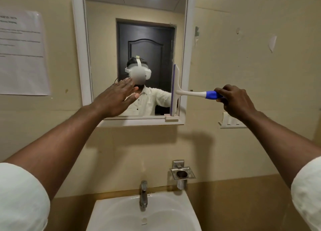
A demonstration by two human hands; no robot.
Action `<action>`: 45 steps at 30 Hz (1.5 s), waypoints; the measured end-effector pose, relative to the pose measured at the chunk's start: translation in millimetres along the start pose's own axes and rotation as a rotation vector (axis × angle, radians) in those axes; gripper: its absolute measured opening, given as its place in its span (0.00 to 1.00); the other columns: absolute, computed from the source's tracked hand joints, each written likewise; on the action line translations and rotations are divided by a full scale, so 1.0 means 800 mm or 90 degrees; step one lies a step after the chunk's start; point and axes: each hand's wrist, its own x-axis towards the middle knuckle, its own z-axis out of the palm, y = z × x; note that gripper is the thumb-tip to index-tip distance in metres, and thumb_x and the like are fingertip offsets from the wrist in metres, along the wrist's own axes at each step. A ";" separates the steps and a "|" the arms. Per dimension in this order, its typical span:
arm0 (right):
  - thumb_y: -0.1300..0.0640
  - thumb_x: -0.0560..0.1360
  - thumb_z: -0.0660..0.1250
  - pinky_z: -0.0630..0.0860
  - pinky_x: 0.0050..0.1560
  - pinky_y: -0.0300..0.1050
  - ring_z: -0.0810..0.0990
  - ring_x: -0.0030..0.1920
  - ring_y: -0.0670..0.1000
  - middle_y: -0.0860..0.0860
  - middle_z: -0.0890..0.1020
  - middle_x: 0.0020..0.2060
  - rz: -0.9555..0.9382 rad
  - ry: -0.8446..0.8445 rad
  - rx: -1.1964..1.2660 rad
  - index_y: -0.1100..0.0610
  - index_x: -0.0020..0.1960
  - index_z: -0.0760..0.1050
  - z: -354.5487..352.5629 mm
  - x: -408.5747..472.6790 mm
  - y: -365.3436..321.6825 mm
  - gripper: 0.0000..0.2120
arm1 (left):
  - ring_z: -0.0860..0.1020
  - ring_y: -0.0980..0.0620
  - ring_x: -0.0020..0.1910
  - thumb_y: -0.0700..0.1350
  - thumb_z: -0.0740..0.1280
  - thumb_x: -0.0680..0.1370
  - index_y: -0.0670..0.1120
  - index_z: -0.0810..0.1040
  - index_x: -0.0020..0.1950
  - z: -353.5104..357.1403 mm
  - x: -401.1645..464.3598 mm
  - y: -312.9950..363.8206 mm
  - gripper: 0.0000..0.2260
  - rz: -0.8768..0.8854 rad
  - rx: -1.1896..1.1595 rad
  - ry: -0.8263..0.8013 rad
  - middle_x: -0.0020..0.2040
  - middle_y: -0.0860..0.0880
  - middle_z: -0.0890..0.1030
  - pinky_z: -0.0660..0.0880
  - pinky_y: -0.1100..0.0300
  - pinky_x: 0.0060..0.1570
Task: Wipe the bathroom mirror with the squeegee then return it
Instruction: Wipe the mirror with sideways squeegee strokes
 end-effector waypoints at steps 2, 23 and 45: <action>0.66 0.73 0.68 0.71 0.41 0.53 0.76 0.40 0.64 0.62 0.79 0.44 -0.001 0.001 -0.014 0.59 0.60 0.76 -0.004 -0.002 0.010 0.16 | 0.47 0.54 0.77 0.60 0.48 0.79 0.48 0.48 0.77 0.003 0.005 0.008 0.30 0.002 0.000 -0.002 0.79 0.50 0.49 0.50 0.50 0.76; 0.66 0.73 0.67 0.67 0.40 0.51 0.75 0.40 0.63 0.61 0.79 0.44 0.006 0.003 -0.067 0.59 0.59 0.76 -0.010 -0.008 0.020 0.15 | 0.47 0.54 0.77 0.66 0.43 0.72 0.50 0.47 0.77 -0.008 -0.008 0.007 0.36 0.005 -0.001 -0.006 0.78 0.50 0.49 0.49 0.53 0.76; 0.63 0.71 0.65 0.78 0.44 0.53 0.78 0.45 0.56 0.54 0.80 0.50 0.052 -0.010 0.206 0.54 0.58 0.73 -0.032 0.056 -0.175 0.16 | 0.46 0.60 0.76 0.65 0.43 0.74 0.53 0.46 0.77 -0.077 -0.052 -0.023 0.33 0.013 0.018 0.036 0.78 0.55 0.48 0.45 0.60 0.74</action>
